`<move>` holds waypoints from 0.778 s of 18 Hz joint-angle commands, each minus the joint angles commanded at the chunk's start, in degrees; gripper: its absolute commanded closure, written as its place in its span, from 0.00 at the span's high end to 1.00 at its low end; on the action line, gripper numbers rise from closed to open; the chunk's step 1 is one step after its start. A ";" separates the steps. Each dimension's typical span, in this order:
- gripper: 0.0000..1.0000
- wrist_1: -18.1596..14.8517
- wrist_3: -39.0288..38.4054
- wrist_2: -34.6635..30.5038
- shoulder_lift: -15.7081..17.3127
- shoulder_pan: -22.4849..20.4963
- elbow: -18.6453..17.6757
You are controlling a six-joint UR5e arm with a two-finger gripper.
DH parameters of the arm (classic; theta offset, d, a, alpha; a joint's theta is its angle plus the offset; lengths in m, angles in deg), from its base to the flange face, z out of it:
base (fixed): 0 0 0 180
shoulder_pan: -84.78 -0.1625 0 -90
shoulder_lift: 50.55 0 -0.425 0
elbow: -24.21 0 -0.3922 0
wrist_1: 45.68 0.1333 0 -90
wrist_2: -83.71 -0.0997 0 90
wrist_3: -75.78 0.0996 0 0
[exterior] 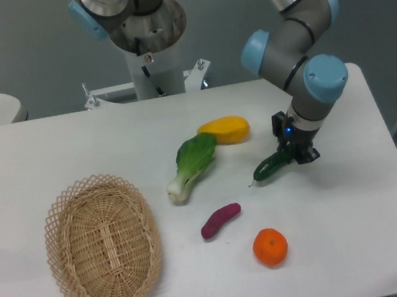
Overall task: Place the cucumber on the table
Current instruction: 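Set the cucumber flat on the table and open the gripper, then lift the open gripper up and away from the cucumber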
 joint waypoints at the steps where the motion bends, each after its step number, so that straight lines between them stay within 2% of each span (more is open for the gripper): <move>1: 0.93 0.00 -0.44 0.26 0.17 0.00 0.88; 2: 0.99 -0.09 -0.62 0.35 0.52 0.00 1.84; 4: 1.00 -0.18 -1.84 0.79 0.70 0.00 3.78; 7: 1.00 -0.88 -4.49 1.32 0.62 -0.44 8.61; 14: 1.00 -7.72 -9.40 2.46 -0.17 0.00 18.63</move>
